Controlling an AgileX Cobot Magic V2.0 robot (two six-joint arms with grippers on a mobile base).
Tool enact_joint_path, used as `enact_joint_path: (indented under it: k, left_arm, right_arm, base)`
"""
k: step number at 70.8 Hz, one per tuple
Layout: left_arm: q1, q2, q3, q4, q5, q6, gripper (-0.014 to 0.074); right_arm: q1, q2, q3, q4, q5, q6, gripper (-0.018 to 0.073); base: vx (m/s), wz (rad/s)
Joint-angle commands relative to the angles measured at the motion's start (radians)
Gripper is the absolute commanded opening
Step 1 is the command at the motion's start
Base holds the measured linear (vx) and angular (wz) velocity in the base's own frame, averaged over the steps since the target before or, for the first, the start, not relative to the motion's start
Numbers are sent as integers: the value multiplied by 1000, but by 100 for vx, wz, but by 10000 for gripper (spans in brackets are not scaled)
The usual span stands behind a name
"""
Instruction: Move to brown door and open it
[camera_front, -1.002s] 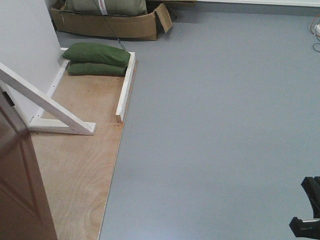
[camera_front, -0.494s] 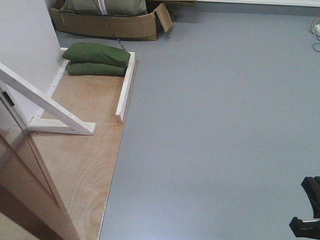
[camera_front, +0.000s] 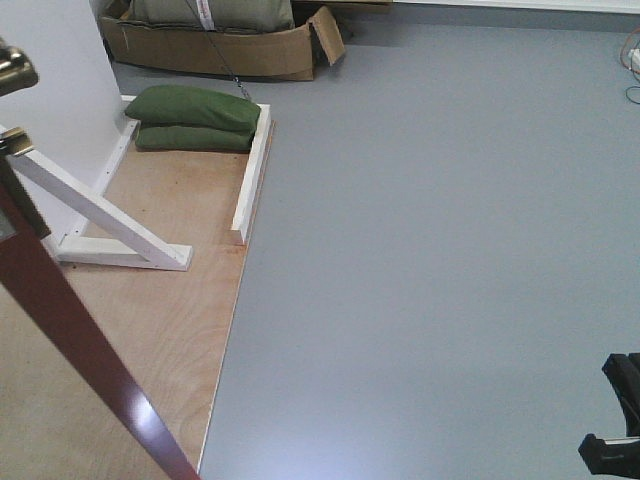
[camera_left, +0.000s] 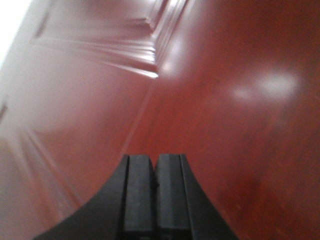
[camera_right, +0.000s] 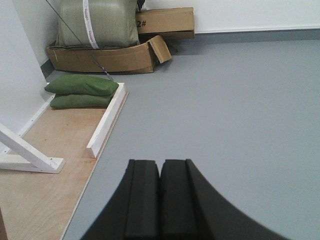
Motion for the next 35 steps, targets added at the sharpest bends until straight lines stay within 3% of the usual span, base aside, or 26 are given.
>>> enact_joint_path:
  k: [1, 20, 35]
  left_arm:
    - [-62, 19, -26, -78, 25, 14, 17]
    - [-229, 84, -26, -77, 26, 14, 17]
    - [-286, 136, -26, -76, 33, 15, 17]
  right_arm:
    - [-1, -16, 2, -5, -81, -11, 0]
    - [-1, -16, 2, -5, -82, -11, 0]
    - [-1, -16, 2, -5, -81, -11, 0]
  base:
    - [0, 0]
    - [0, 0]
    - [0, 0]
